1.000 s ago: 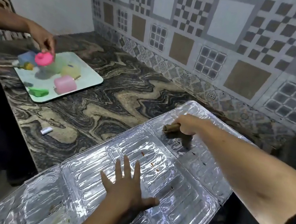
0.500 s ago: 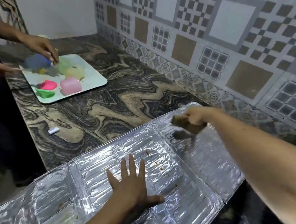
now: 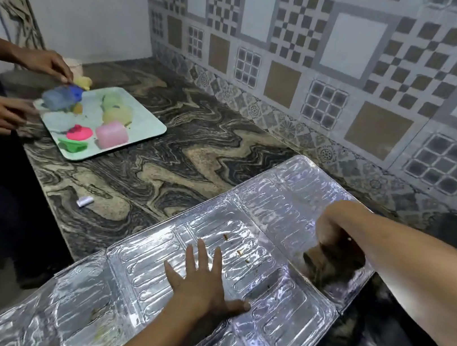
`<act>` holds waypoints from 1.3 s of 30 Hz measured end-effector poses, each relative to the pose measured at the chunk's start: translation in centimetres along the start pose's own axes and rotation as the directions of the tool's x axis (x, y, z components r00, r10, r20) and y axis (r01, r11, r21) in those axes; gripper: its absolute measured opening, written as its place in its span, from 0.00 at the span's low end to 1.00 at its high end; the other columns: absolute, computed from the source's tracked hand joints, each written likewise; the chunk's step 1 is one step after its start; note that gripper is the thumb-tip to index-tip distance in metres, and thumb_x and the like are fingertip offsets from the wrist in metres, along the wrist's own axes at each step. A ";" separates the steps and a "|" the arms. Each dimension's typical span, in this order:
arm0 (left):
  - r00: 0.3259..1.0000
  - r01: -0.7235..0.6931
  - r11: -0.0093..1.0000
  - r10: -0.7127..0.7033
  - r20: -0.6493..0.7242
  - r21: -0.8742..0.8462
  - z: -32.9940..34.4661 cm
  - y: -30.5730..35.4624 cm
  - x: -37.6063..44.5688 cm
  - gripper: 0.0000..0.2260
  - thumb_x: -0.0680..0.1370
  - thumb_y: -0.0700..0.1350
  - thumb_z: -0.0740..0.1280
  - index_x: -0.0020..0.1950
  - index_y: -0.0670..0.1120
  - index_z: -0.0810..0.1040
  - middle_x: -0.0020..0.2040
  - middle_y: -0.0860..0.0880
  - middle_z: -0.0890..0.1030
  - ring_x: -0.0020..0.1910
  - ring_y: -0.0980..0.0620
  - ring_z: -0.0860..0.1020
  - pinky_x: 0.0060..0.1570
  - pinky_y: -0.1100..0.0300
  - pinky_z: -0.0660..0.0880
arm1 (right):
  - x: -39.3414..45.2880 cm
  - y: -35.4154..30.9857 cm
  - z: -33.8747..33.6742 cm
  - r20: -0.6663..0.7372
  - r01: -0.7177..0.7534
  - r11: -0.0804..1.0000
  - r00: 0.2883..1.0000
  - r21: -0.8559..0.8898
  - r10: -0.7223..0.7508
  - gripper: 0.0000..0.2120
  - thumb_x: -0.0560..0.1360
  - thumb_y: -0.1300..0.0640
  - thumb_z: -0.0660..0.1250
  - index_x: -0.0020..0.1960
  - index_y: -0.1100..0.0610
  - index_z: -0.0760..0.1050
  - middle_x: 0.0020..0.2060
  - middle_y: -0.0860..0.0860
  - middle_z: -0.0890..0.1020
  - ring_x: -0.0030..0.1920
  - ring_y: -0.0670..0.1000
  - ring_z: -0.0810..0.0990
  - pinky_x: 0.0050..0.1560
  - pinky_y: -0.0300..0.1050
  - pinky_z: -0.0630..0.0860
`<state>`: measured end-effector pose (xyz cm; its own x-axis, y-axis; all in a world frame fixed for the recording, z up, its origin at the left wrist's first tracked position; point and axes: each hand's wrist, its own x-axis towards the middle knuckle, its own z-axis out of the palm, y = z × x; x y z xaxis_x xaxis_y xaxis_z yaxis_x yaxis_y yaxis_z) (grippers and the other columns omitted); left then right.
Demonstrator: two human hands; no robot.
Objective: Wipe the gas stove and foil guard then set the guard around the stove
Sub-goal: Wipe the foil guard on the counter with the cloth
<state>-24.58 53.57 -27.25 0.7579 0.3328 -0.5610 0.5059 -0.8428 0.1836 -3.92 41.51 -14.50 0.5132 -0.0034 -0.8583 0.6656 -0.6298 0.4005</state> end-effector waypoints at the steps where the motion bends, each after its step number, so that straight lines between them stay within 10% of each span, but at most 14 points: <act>1: 1.000 -0.002 1.000 0.001 -0.007 -0.003 0.0 0.1 0.0 0.56 0.66 0.77 0.60 0.77 0.49 0.31 0.75 0.42 0.26 0.74 0.39 0.28 0.64 0.26 0.35 | 0.5 0.7 -0.5 -0.001 0.043 0.995 0.999 0.095 -0.043 0.17 0.67 0.59 0.68 0.56 0.60 0.77 0.53 0.67 0.78 0.41 0.51 0.80 0.42 0.43 0.74; 2: 1.000 -0.002 1.000 0.002 -0.011 -0.002 0.1 0.0 0.1 0.56 0.66 0.77 0.60 0.77 0.49 0.31 0.75 0.42 0.26 0.74 0.39 0.27 0.64 0.26 0.35 | 1.3 1.1 -1.1 -0.063 0.075 0.980 0.996 0.185 -0.065 0.22 0.67 0.60 0.68 0.61 0.62 0.76 0.40 0.47 0.80 0.37 0.51 0.79 0.38 0.44 0.75; 8: 1.000 0.009 1.000 -0.009 0.006 0.001 0.1 0.1 0.3 0.57 0.65 0.77 0.60 0.77 0.49 0.32 0.75 0.43 0.26 0.74 0.39 0.28 0.64 0.26 0.35 | 4.0 -3.2 -4.4 -0.734 0.451 0.836 0.674 0.313 -0.089 0.14 0.76 0.63 0.59 0.56 0.50 0.75 0.48 0.55 0.80 0.45 0.54 0.77 0.38 0.42 0.72; 11: 1.000 0.015 1.000 -0.015 -0.006 0.002 0.0 0.0 0.3 0.57 0.65 0.77 0.61 0.77 0.50 0.32 0.75 0.43 0.26 0.74 0.39 0.28 0.64 0.26 0.35 | 4.7 -7.0 -3.0 -0.677 0.473 0.862 0.697 0.184 -0.237 0.21 0.73 0.64 0.58 0.61 0.46 0.75 0.53 0.54 0.79 0.51 0.55 0.76 0.52 0.50 0.75; 16: 1.000 0.017 1.000 -0.017 -0.010 0.005 0.1 0.0 0.4 0.57 0.65 0.77 0.61 0.77 0.49 0.33 0.75 0.43 0.27 0.75 0.39 0.30 0.65 0.25 0.37 | 3.5 -5.0 0.3 -0.286 0.381 0.904 0.904 0.197 -0.318 0.17 0.72 0.68 0.60 0.56 0.57 0.80 0.39 0.54 0.82 0.33 0.53 0.77 0.33 0.44 0.75; 18: 1.000 0.013 1.000 -0.013 -0.010 0.004 0.1 0.0 0.3 0.57 0.65 0.77 0.62 0.77 0.49 0.33 0.75 0.42 0.27 0.75 0.38 0.30 0.65 0.25 0.37 | 3.1 -4.3 1.6 -0.130 0.265 0.963 0.958 0.056 -0.256 0.15 0.70 0.64 0.64 0.55 0.56 0.82 0.47 0.56 0.84 0.39 0.56 0.80 0.43 0.48 0.80; 25: 0.996 -0.043 0.999 0.043 -0.081 -0.008 -0.9 -1.5 -0.8 0.55 0.67 0.75 0.61 0.78 0.48 0.35 0.77 0.43 0.32 0.77 0.39 0.34 0.67 0.27 0.37 | 1.2 -4.4 0.6 -0.158 0.074 0.982 0.982 -0.172 -0.102 0.20 0.69 0.59 0.66 0.61 0.56 0.77 0.60 0.56 0.78 0.51 0.55 0.77 0.55 0.48 0.75; 31: 0.996 -0.060 0.996 0.065 -0.062 0.068 0.0 -3.7 -1.1 0.54 0.67 0.76 0.60 0.78 0.51 0.34 0.78 0.46 0.32 0.77 0.41 0.34 0.67 0.28 0.38 | -0.3 -4.0 -3.7 -0.349 0.227 0.971 0.919 0.081 -0.185 0.14 0.70 0.62 0.66 0.56 0.58 0.78 0.52 0.57 0.81 0.44 0.56 0.78 0.34 0.44 0.74; 36: 0.997 -0.058 0.996 0.062 -0.052 0.073 0.2 -3.6 -1.0 0.54 0.66 0.76 0.59 0.78 0.53 0.34 0.77 0.47 0.31 0.77 0.42 0.33 0.67 0.28 0.38 | 1.7 -9.2 -2.6 -0.743 0.443 0.873 0.652 0.206 -0.155 0.15 0.75 0.62 0.61 0.58 0.49 0.76 0.54 0.54 0.81 0.53 0.56 0.79 0.56 0.52 0.76; 39: 0.997 -0.050 0.995 0.054 -0.051 0.081 0.0 -3.7 -0.9 0.54 0.66 0.77 0.59 0.78 0.53 0.33 0.77 0.47 0.30 0.77 0.42 0.33 0.68 0.27 0.37 | 2.1 -11.5 -0.8 -0.707 0.445 0.888 0.664 0.114 -0.242 0.18 0.76 0.63 0.60 0.62 0.50 0.75 0.57 0.54 0.79 0.56 0.57 0.77 0.59 0.53 0.75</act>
<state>-27.15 56.36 -27.46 0.8044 0.3076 -0.5083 0.4322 -0.8899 0.1455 -10.04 49.33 -20.63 0.5628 0.6996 -0.4403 0.7580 -0.6493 -0.0627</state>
